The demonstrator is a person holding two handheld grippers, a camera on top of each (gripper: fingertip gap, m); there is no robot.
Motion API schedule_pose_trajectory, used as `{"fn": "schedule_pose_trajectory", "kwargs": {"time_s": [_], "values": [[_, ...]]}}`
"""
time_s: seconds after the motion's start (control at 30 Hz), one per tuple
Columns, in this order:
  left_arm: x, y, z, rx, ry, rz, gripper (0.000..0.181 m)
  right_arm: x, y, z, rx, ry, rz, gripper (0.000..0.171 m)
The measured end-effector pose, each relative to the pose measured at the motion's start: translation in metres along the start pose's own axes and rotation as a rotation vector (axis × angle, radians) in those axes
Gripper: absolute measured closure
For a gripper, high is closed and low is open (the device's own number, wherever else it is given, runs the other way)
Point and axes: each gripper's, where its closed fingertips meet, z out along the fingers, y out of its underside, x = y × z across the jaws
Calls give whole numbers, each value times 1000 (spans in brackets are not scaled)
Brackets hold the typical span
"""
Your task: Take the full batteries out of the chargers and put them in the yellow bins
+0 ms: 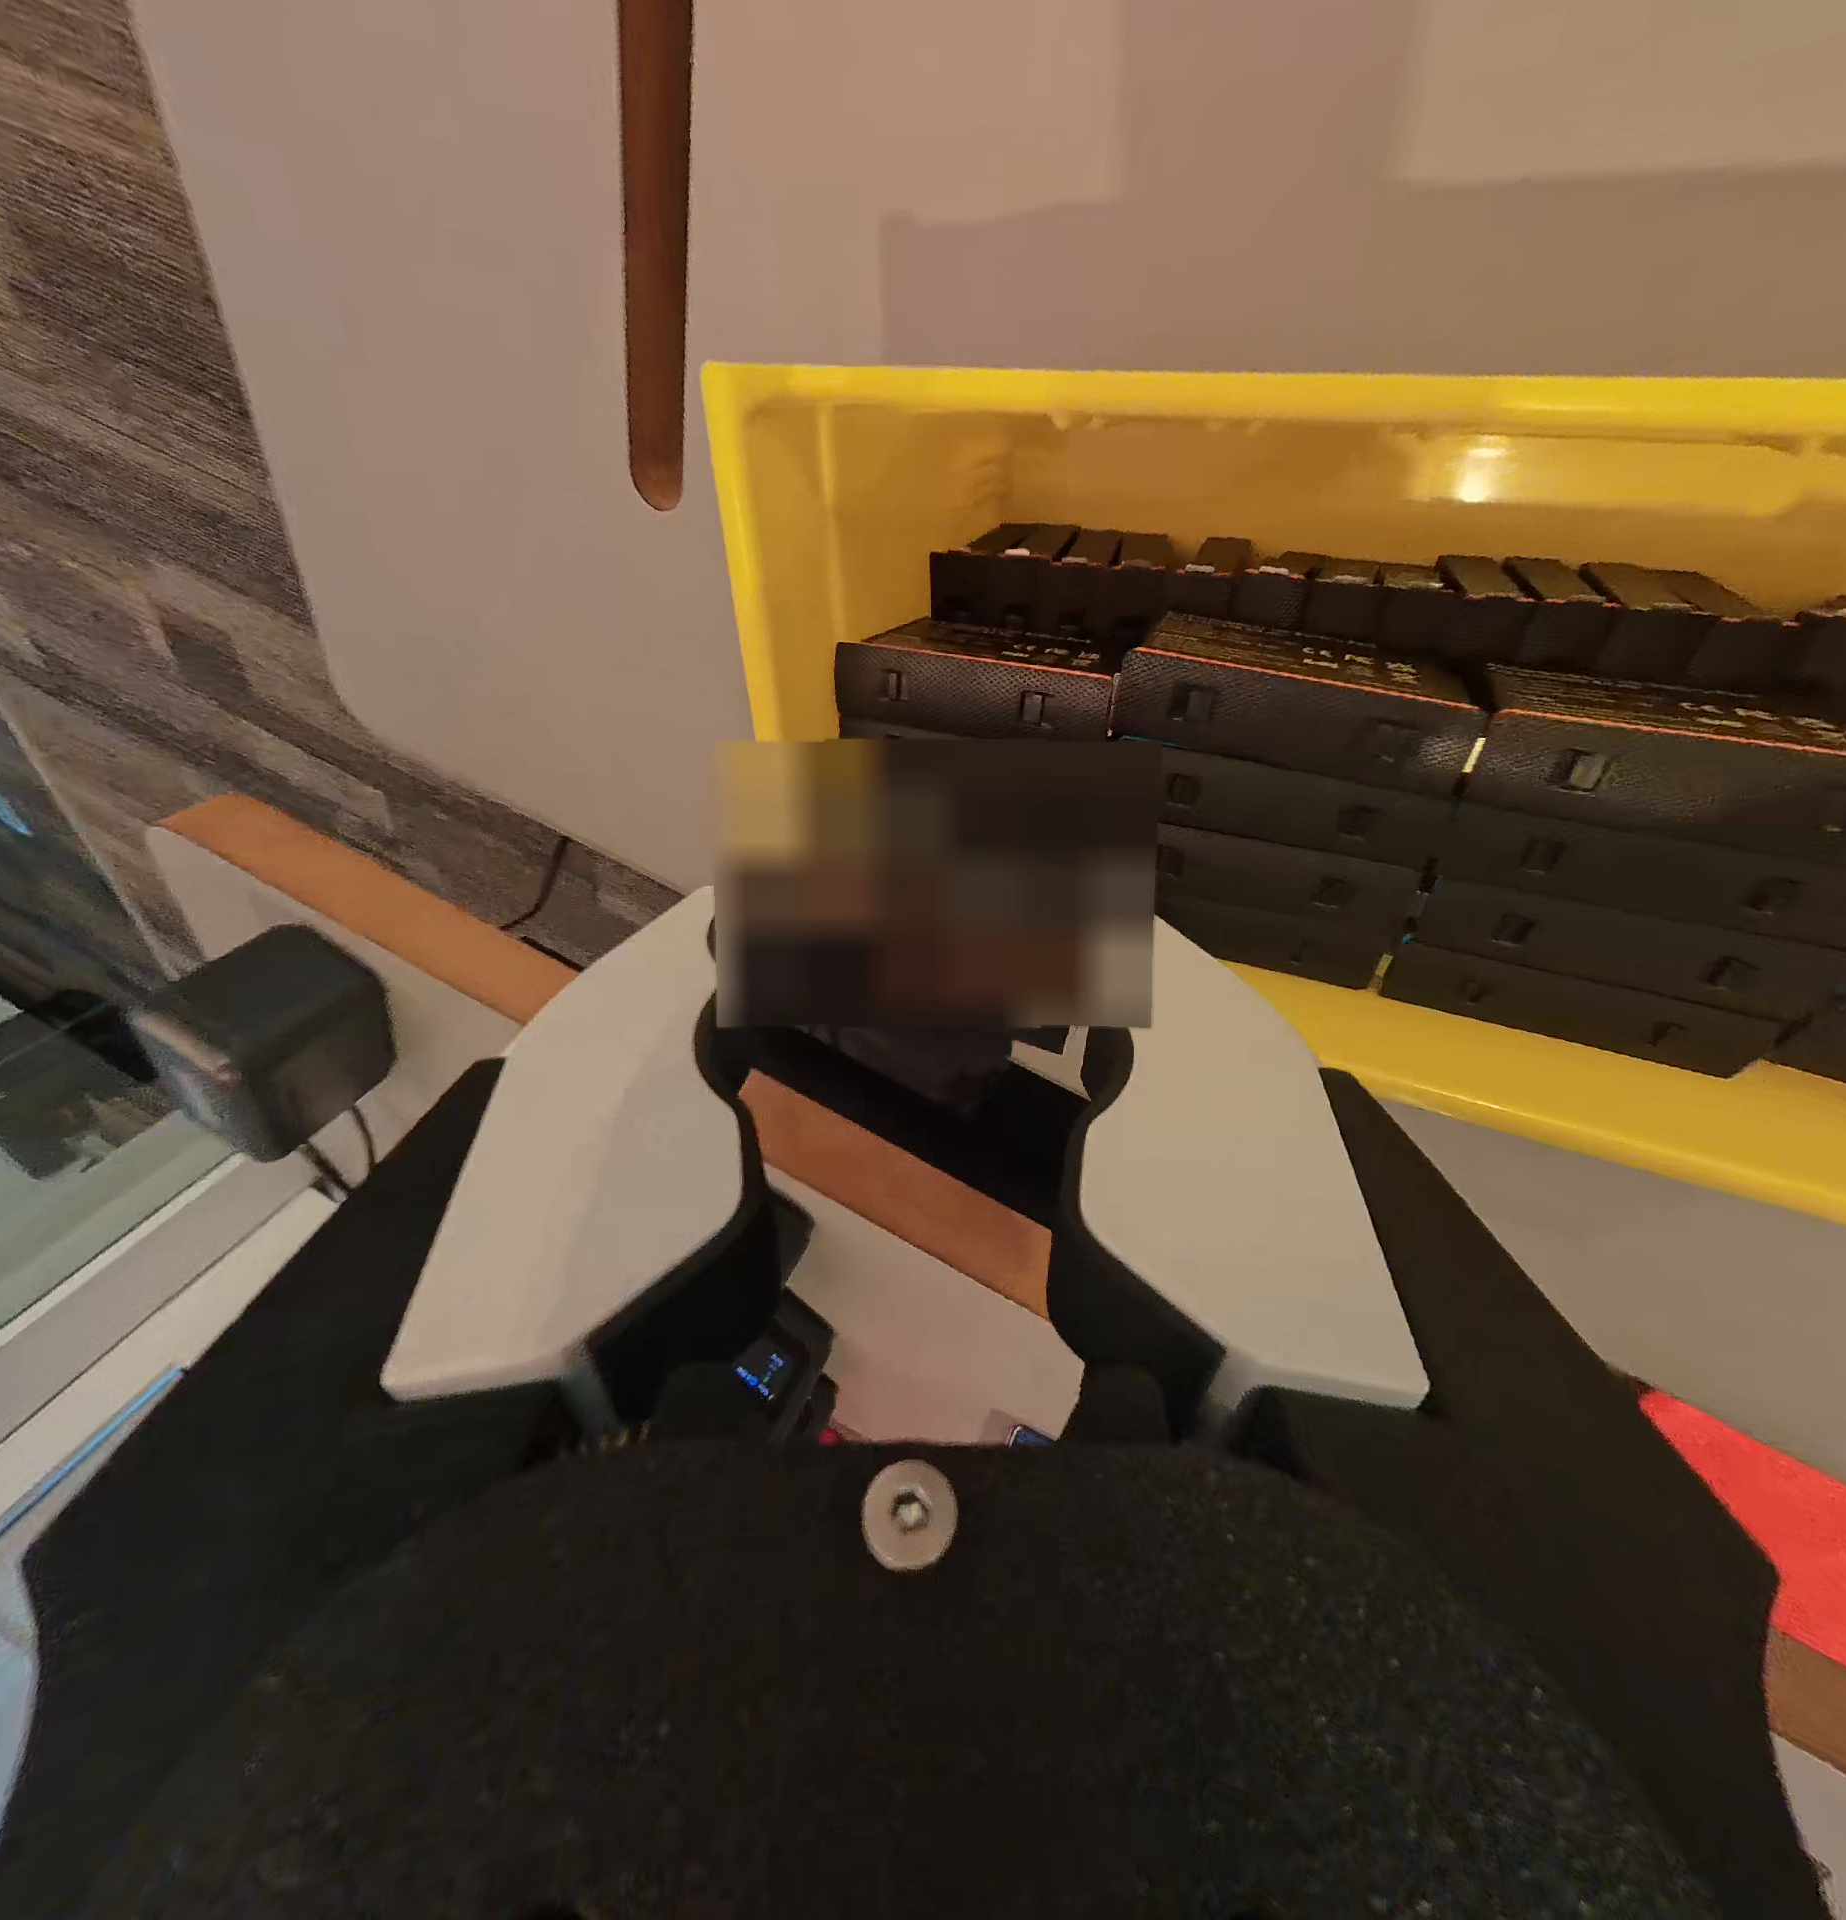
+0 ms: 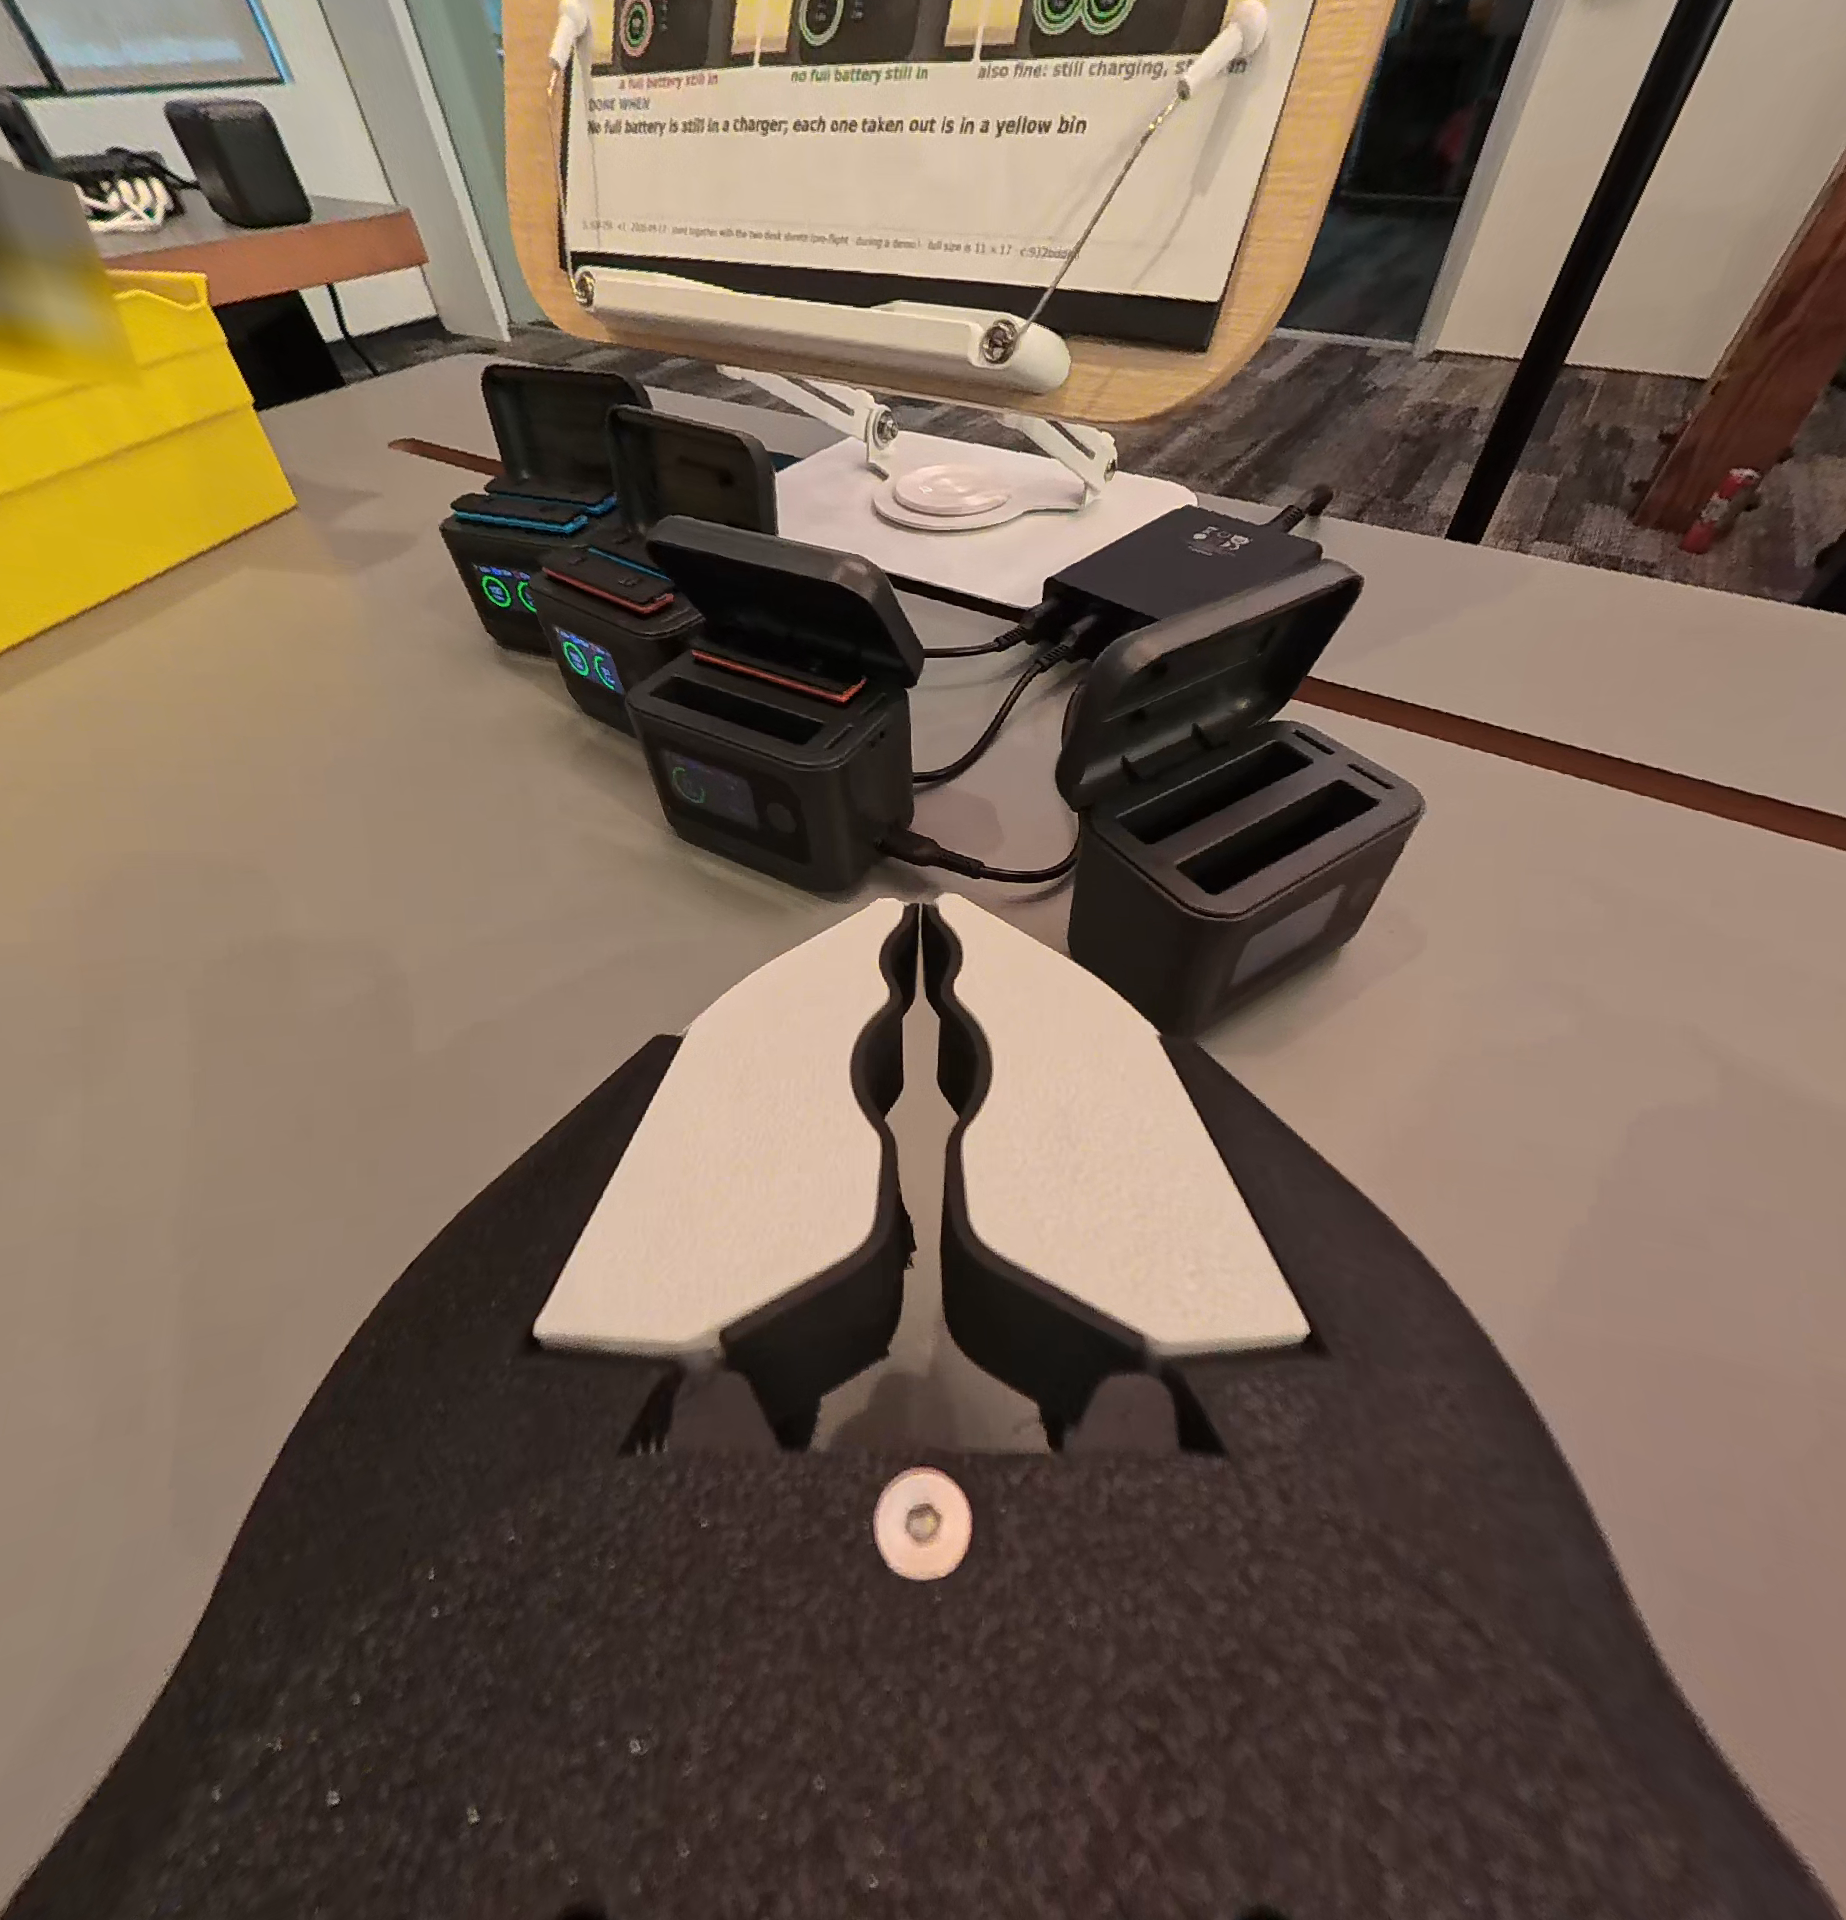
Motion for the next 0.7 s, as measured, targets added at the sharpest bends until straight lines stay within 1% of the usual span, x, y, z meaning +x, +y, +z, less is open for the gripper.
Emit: {"fn": "schedule_pose_trajectory", "kwargs": {"time_s": [0.07,0.13,0.27,0.4,0.5,0.6,0.7], "values": [[0,-10,-17,47,-44,16,118,-2,-2,0,6,-6,-8,171],[2,-30,-40,136,-105,33,119,-6,-4,-1,15,-22,-11,171],[25,-93,-89,354,-227,121,119,-27,-11,-2,46,-121,-35,168],[76,-168,-130,591,-318,249,119,-64,-21,-8,106,-275,-118,166],[124,-225,-158,797,-354,317,119,-92,-23,-12,123,-399,-125,160],[173,-275,-178,980,-346,370,119,-119,-28,-18,145,-530,-78,148],[216,-316,-189,1127,-304,410,119,-145,-35,-28,152,-685,28,137]]}}
